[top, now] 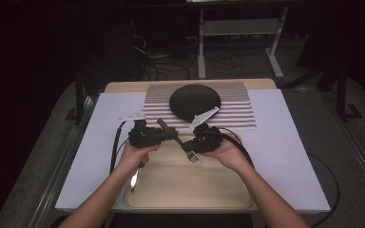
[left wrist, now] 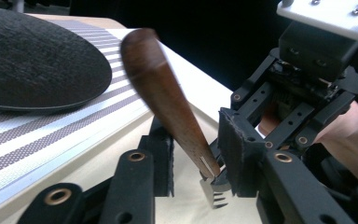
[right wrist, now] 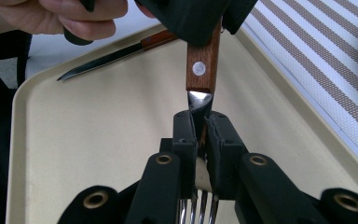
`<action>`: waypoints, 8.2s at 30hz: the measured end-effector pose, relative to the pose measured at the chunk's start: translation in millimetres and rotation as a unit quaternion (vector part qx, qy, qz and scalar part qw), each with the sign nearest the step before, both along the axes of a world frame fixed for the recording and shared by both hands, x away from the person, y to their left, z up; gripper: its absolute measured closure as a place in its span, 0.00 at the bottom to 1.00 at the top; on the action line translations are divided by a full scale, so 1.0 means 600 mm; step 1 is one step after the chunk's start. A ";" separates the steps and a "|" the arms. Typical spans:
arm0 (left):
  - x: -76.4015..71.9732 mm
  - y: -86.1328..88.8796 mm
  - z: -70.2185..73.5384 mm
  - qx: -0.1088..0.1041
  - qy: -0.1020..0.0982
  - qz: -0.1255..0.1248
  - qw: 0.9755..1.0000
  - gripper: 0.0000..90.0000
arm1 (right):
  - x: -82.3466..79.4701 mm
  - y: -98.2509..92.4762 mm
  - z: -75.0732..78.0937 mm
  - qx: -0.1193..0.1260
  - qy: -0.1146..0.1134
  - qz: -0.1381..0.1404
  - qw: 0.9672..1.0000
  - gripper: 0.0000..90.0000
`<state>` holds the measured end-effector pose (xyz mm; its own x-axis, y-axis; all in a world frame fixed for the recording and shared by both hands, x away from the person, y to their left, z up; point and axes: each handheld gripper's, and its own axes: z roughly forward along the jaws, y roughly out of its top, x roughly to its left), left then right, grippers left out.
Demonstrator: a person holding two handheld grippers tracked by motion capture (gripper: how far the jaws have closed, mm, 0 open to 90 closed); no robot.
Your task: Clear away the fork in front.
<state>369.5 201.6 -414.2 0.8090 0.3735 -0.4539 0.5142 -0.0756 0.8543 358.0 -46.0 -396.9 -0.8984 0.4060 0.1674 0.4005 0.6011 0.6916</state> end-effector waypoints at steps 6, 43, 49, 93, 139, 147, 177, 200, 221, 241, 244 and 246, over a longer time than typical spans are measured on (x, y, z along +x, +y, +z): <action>0.000 0.001 0.002 -0.015 -0.002 -0.006 1.000 0.84 | -0.001 0.004 0.000 -0.001 0.000 0.005 1.000 0.91; 0.000 0.034 0.035 0.003 -0.005 -0.037 0.999 0.90 | -0.022 -0.054 -0.040 0.022 -0.031 -0.076 0.996 0.00; 0.001 0.045 0.039 0.010 -0.007 -0.039 0.999 0.90 | -0.035 -0.079 -0.050 0.022 -0.035 -0.091 0.995 0.00; -0.030 0.133 0.053 0.036 0.006 -0.022 0.999 0.90 | -0.120 -0.234 -0.098 0.013 -0.036 -0.176 0.984 0.00; 0.026 0.102 -0.029 0.104 0.064 0.013 0.992 0.75 | -0.119 -0.229 -0.099 0.003 -0.039 -0.167 0.985 0.00; 0.025 0.104 -0.044 0.112 0.075 0.021 0.991 0.72 | -0.119 -0.226 -0.100 -0.001 -0.038 -0.162 0.986 0.00; 0.019 0.103 -0.075 0.145 0.094 0.054 0.983 0.66 | -0.119 -0.223 -0.101 -0.003 -0.039 -0.153 0.987 0.00; 0.014 0.091 -0.071 0.183 0.052 0.073 0.979 0.71 | -0.120 -0.222 -0.101 -0.002 -0.040 -0.151 0.988 0.00; 0.012 0.028 -0.074 0.288 -0.026 0.033 0.957 1.00 | -0.119 -0.220 -0.102 -0.004 -0.037 -0.150 0.988 0.00; 0.018 0.059 -0.061 0.271 -0.038 0.059 0.960 0.88 | -0.120 -0.221 -0.101 -0.004 -0.038 -0.150 0.988 0.00; 0.025 0.057 -0.051 0.265 -0.048 0.050 0.962 0.76 | -0.121 -0.222 -0.100 -0.002 -0.039 -0.152 0.988 0.00; 0.032 0.053 -0.045 0.261 -0.052 0.048 0.963 0.67 | -0.121 -0.222 -0.100 -0.002 -0.039 -0.152 0.988 0.00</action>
<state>388.8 233.6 -441.0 0.7900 0.6045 -0.1022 0.4537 -0.4644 0.7606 285.7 -179.5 -457.2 -0.7450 0.6594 0.1007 0.5088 0.4641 0.7251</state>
